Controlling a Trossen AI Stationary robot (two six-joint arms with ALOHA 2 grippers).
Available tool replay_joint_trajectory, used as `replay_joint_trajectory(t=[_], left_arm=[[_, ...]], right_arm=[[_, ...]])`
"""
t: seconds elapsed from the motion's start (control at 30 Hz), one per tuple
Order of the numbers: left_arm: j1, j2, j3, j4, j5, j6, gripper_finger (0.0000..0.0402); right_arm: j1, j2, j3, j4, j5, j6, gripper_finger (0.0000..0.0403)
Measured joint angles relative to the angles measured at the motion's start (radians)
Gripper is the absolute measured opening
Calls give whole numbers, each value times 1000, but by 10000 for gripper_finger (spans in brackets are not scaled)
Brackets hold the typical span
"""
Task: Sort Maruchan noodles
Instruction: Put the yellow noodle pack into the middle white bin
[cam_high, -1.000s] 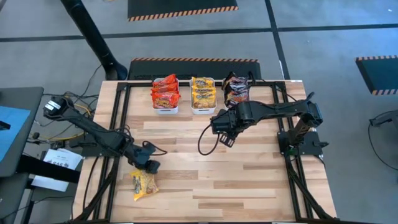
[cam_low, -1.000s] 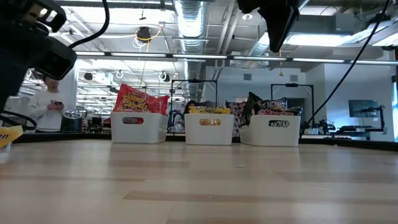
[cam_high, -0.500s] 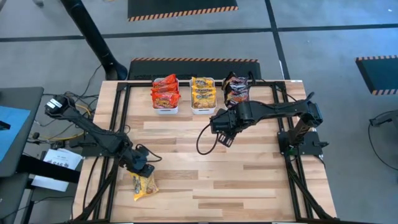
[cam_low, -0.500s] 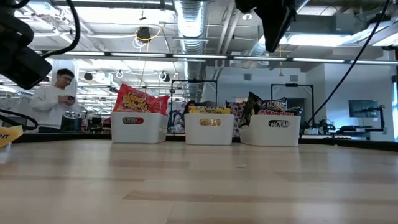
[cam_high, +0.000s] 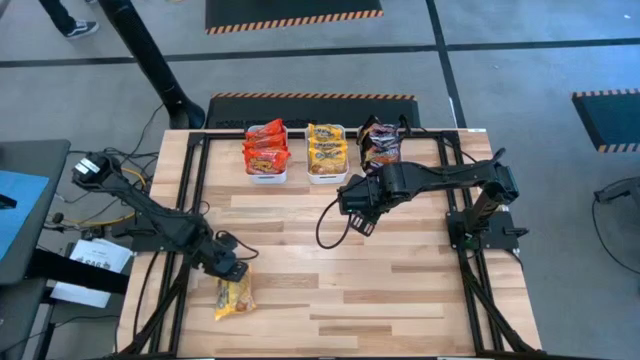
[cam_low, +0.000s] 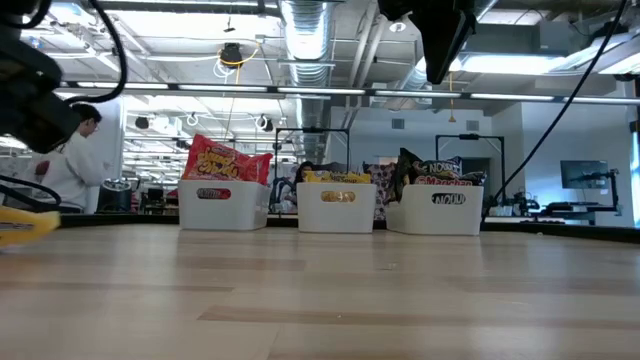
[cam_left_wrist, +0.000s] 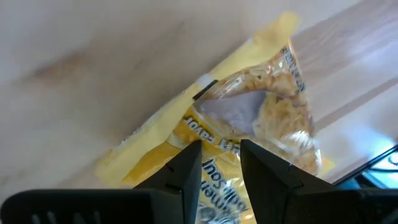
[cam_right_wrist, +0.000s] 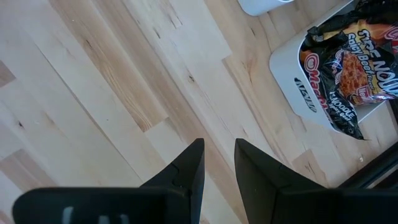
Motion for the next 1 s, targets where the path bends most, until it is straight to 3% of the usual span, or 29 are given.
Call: replay_joint_trajectory(t=[0.57, 0.83, 1.0], left_arm=[[162, 8, -3, 157, -62, 305, 105], [205, 156, 16, 343, 40, 458, 105], [214, 195, 80, 351, 15, 527, 105]], right_arm=[[0, 0, 0, 17, 0, 1, 113], [0, 0, 0, 48, 0, 1, 113], [-6, 0, 0, 51, 0, 1, 113]])
